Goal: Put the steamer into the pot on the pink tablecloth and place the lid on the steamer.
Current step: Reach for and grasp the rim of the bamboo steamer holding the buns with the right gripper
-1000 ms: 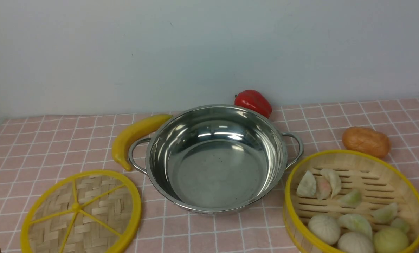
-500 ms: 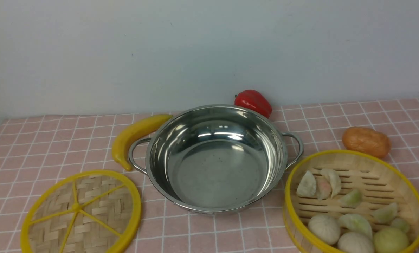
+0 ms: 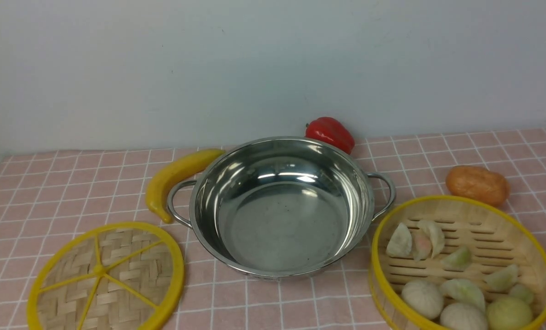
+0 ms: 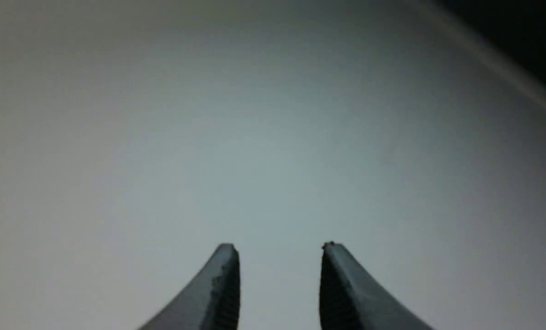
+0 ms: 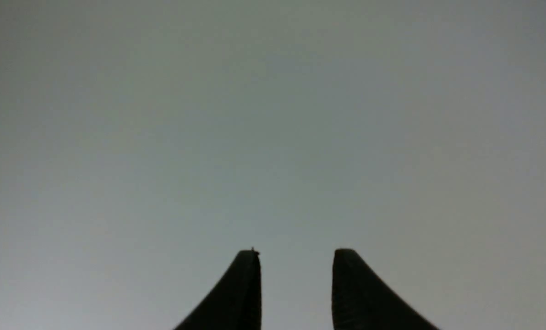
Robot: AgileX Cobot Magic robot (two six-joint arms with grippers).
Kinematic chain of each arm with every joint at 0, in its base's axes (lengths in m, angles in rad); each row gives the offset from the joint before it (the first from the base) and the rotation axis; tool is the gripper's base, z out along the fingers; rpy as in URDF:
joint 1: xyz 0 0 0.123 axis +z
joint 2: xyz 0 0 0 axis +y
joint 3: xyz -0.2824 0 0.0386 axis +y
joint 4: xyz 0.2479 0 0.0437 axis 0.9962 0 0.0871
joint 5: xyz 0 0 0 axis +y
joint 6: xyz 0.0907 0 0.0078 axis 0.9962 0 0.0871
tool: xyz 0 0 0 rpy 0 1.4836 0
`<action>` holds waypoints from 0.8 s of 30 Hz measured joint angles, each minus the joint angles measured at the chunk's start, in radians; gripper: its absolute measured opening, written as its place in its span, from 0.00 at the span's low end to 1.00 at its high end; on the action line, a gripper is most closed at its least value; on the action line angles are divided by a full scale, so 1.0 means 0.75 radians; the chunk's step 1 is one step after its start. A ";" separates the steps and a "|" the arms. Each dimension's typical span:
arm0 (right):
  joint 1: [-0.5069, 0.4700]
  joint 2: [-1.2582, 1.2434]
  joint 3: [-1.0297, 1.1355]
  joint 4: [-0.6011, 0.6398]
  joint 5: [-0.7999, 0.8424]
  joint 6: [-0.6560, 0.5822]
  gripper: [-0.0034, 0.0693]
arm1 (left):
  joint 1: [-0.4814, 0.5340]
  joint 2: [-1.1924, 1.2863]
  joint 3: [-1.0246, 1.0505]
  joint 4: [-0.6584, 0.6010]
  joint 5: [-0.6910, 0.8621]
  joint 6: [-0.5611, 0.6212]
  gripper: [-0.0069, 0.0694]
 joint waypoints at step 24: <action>0.000 1.192 -0.928 -0.980 1.824 -0.318 0.38 | 0.000 1.090 -0.910 0.360 2.452 0.357 0.41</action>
